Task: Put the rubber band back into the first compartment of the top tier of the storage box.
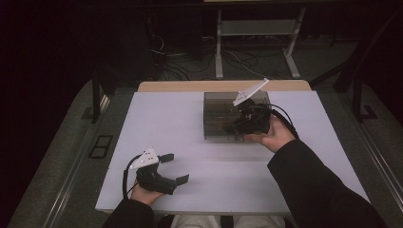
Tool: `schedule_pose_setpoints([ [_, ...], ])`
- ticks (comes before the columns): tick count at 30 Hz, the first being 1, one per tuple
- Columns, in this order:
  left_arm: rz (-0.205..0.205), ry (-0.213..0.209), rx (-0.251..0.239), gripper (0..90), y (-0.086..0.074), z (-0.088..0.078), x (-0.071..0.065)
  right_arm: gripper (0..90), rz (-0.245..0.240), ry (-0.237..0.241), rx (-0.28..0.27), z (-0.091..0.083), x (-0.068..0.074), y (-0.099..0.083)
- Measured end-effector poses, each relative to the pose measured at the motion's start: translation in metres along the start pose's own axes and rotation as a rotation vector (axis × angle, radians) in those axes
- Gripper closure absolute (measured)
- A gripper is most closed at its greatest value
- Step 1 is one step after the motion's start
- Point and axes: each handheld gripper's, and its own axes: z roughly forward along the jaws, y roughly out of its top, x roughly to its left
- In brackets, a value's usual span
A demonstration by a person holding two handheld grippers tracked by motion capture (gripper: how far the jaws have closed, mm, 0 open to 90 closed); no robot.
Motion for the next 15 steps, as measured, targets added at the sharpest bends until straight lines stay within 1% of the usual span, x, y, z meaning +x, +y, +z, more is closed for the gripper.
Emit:
schedule_pose_setpoints([
  [5, 0.001, 0.001, 0.001, 0.0, 0.0, 0.0, 0.0, 85.2, 0.002, -0.001, -0.008, 0.004, -0.002, 0.006],
  [7, 0.001, 0.001, 0.0, 0.0, 0.0, 0.0, 0.0, 85.2, -0.005, -0.004, -0.007, 0.005, -0.003, 0.006],
  [15, 0.0, 0.002, 0.002, 0.0, 0.0, 0.0, 0.0, 85.2, 0.009, -0.015, -0.019, 0.014, -0.007, 0.01],
])
